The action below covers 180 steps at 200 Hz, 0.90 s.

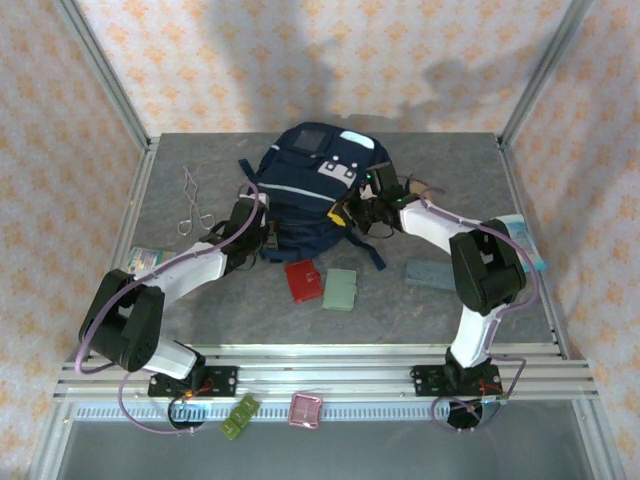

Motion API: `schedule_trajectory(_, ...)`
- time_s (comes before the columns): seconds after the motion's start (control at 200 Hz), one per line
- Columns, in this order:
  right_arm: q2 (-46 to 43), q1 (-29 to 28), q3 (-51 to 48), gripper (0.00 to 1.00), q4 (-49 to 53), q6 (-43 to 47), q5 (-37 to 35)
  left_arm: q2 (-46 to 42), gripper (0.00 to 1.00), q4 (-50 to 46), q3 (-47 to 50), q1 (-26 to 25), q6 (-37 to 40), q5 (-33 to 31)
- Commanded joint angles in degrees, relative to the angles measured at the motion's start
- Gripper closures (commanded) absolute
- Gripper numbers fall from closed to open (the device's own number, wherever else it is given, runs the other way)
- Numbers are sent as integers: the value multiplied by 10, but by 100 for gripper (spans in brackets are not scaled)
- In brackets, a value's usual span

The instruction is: Pack books, pencil case, and school supplies into a backpack

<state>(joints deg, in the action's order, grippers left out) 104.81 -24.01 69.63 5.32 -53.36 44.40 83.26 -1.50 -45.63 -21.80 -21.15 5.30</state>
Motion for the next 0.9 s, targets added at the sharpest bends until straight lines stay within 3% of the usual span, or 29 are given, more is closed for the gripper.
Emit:
schedule_trajectory(0.0,3,28,45,100,0,40,-47,-34,100,-28,-13,2,-9,-26)
schedule_trajectory(0.225,56,57,142,100,63,75,-77,-84,100,-39,-36,-58,-2,-3)
schedule_trajectory(0.41,83,80,195,100,77,76,-84,-53,100,-25,-79,-113,-6,10)
schedule_trajectory(0.576,118,94,246,100,111,86,-87,-11,100,-2,-113,-123,-19,37)
schedule_trajectory(0.741,99,89,217,72,126,100,-74,13,100,-3,-113,-128,-19,44)
schedule_trajectory(0.896,35,83,132,66,123,108,-56,24,100,5,-88,-142,-19,45)
